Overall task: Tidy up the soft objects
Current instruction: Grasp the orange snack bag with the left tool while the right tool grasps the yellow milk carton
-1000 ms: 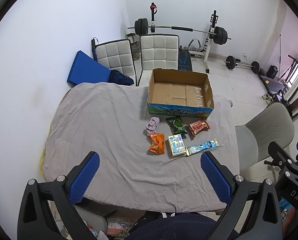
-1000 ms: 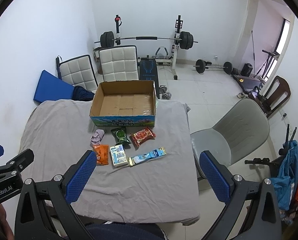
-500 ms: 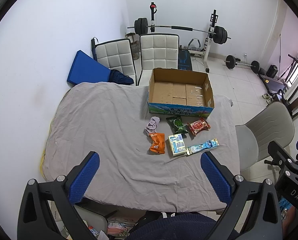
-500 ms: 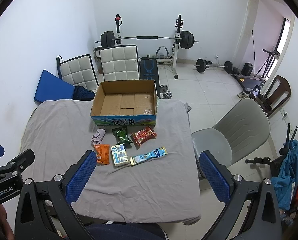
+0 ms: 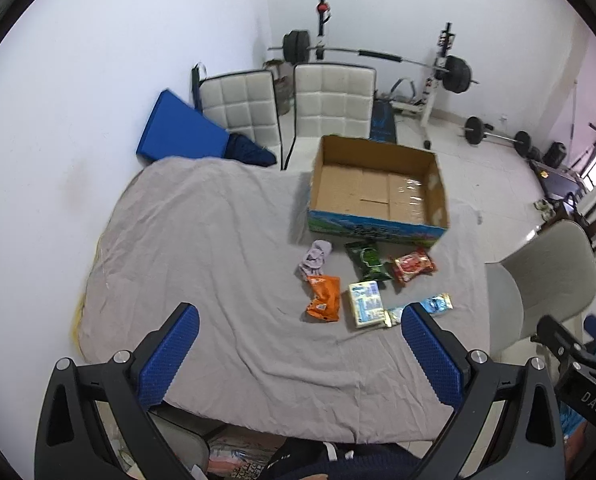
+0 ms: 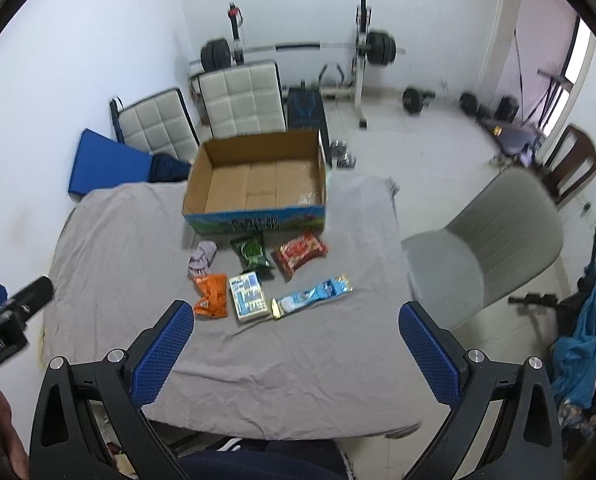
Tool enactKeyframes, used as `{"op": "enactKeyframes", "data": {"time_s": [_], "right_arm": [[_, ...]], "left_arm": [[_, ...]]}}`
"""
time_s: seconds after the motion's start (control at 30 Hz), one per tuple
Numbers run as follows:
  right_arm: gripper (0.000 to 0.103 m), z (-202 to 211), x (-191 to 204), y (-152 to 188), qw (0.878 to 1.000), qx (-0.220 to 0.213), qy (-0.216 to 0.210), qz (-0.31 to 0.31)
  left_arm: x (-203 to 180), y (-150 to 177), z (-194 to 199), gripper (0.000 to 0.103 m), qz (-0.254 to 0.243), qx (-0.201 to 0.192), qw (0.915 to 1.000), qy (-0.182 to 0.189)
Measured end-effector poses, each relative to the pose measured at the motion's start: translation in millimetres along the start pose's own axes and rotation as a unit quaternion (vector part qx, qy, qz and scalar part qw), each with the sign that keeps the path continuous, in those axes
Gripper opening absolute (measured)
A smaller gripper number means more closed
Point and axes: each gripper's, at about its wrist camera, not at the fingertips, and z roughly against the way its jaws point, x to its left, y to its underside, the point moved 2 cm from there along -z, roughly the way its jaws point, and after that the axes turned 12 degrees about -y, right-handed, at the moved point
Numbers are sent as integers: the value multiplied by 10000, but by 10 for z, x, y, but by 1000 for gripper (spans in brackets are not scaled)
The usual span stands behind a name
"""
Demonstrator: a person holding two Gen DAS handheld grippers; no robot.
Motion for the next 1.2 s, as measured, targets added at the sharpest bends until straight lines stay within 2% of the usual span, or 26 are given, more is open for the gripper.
{"op": "enactKeyframes", "data": {"time_s": [0.1, 0.23, 0.5, 0.63, 0.67, 0.77, 1.03, 1.2], "right_arm": [[103, -509, -111, -69, 9990, 396, -122, -168], [103, -1430, -158, -109, 9952, 955, -184, -129], [103, -3553, 5, 94, 9738, 2274, -74, 1], [101, -4267, 103, 287, 9608, 2764, -189, -129], [99, -4388, 120, 341, 9579, 2858, -208, -184], [72, -4658, 125, 461, 9506, 3085, -230, -274], [68, -4588, -133, 423, 9504, 3004, -230, -774], [68, -4597, -154, 457, 9503, 3010, -57, -790]], "left_arm": [[-27, -69, -440, 103, -36, 329, 9994, -58], [-154, -81, -1178, 103, -178, 894, 9957, -140], [-406, 102, -2693, 102, -249, 2053, 9782, -205], [-541, 246, -3219, 97, -341, 2467, 9684, -152], [-545, 259, -3289, 96, -354, 2498, 9675, -167], [-628, 302, -3476, 96, -396, 2633, 9638, -106], [-1145, 343, -3856, 96, -733, 2917, 9520, 568], [-1433, 501, -4225, 67, -1173, 3255, 9371, 458]]}}
